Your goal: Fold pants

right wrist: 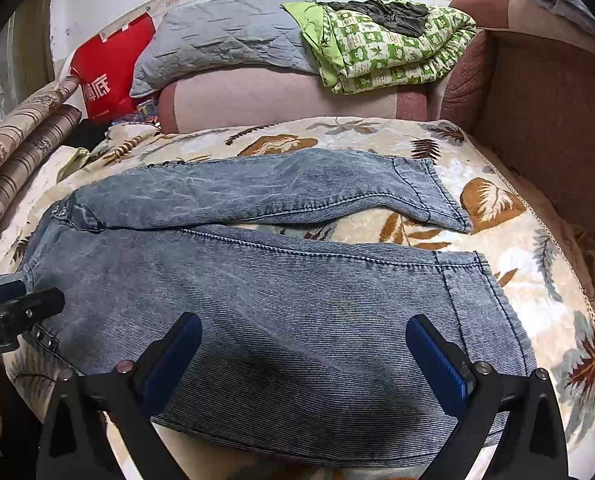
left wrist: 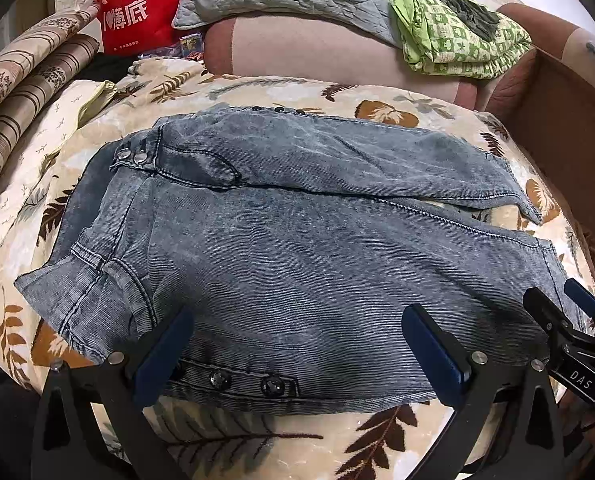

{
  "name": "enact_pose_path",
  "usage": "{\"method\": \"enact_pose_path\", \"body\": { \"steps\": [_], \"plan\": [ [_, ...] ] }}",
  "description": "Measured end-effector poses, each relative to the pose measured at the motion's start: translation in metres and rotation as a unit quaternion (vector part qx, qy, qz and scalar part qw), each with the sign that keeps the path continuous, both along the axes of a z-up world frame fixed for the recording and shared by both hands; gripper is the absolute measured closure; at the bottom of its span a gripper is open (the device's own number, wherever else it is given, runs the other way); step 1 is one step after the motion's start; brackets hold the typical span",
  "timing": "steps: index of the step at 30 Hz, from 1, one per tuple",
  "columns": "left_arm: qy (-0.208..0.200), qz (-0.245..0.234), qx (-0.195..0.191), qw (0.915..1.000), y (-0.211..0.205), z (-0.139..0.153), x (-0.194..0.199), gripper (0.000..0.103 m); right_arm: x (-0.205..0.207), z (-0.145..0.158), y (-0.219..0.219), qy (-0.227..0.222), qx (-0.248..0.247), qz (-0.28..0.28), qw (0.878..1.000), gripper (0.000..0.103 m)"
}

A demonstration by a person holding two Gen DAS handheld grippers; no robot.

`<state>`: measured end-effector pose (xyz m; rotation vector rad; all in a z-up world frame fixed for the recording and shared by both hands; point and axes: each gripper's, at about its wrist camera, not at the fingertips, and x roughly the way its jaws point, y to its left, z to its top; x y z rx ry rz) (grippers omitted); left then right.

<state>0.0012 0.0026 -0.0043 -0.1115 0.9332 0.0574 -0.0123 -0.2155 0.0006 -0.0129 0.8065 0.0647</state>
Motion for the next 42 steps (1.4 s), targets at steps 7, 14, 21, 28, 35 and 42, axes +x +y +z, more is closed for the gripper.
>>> {"method": "enact_pose_path", "body": {
  "steps": [7,14,21,28,35,42],
  "plan": [
    [-0.004,0.001,-0.002,1.0000,-0.0013,0.0007,-0.0008,0.000,0.0000,-0.0001,0.0004,0.000,0.001,0.000,1.000,0.000],
    [-0.007,0.001,-0.001,1.0000,-0.0008,0.0010,-0.0009,0.000,0.0000,0.0002,0.0005,0.001,0.000,0.001,1.000,0.000],
    [-0.007,0.001,0.000,1.0000,-0.0008,0.0015,-0.0012,0.000,-0.0002,0.0008,0.0006,0.000,0.000,0.002,1.000,0.000],
    [-0.004,0.001,0.000,1.0000,-0.0014,0.0020,-0.0008,0.000,0.0000,0.0008,0.0007,0.000,0.000,0.002,1.000,0.000],
    [0.000,0.003,-0.002,1.0000,-0.0011,0.0016,-0.0010,0.000,0.0003,0.0010,0.0008,0.000,0.000,0.003,1.000,0.000],
    [-0.008,0.002,-0.003,1.0000,-0.0012,0.0020,-0.0015,0.000,0.0007,0.0009,0.0010,0.000,0.000,0.004,1.000,0.000]
  ]
}}
